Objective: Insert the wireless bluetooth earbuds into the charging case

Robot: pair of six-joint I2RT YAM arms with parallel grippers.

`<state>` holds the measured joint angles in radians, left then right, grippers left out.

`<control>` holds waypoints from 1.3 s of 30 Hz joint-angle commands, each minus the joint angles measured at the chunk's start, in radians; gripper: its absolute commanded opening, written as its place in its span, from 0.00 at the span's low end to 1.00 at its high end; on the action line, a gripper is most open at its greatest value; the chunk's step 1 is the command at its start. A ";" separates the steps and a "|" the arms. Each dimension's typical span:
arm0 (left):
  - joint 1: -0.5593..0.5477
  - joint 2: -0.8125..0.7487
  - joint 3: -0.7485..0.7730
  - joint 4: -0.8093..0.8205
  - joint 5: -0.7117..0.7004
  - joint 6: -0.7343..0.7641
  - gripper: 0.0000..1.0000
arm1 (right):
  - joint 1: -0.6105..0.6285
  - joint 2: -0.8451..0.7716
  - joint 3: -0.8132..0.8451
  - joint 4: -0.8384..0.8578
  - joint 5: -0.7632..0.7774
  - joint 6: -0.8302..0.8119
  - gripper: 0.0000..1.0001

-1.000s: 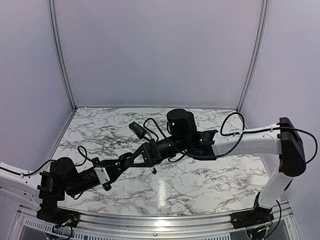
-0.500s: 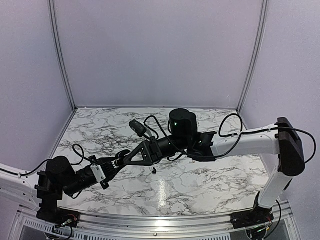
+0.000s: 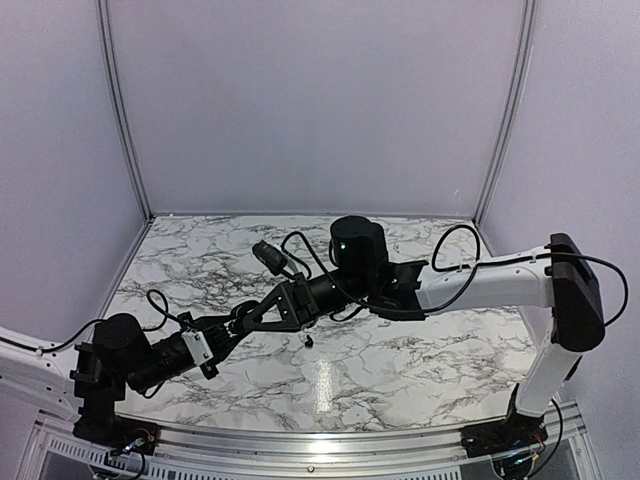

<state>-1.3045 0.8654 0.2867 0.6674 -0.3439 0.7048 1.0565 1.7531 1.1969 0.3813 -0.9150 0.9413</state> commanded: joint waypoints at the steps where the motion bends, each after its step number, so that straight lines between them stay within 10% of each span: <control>1: -0.019 -0.019 0.011 0.087 0.027 0.010 0.00 | 0.003 0.028 0.029 -0.105 0.081 -0.026 0.13; 20: -0.021 -0.080 -0.013 0.102 0.027 -0.016 0.00 | -0.015 0.018 0.029 -0.118 0.102 -0.029 0.28; 28: 0.026 -0.108 -0.054 0.123 -0.087 -0.179 0.00 | -0.099 -0.216 -0.180 -0.179 0.286 -0.384 0.54; 39: 0.167 -0.193 -0.093 0.052 -0.084 -0.458 0.00 | 0.077 -0.299 -0.352 -0.345 0.472 -0.919 0.58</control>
<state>-1.1622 0.6815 0.2054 0.7132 -0.4202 0.3664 1.0214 1.4311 0.8177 0.1349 -0.5579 0.2886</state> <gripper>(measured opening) 0.253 0.586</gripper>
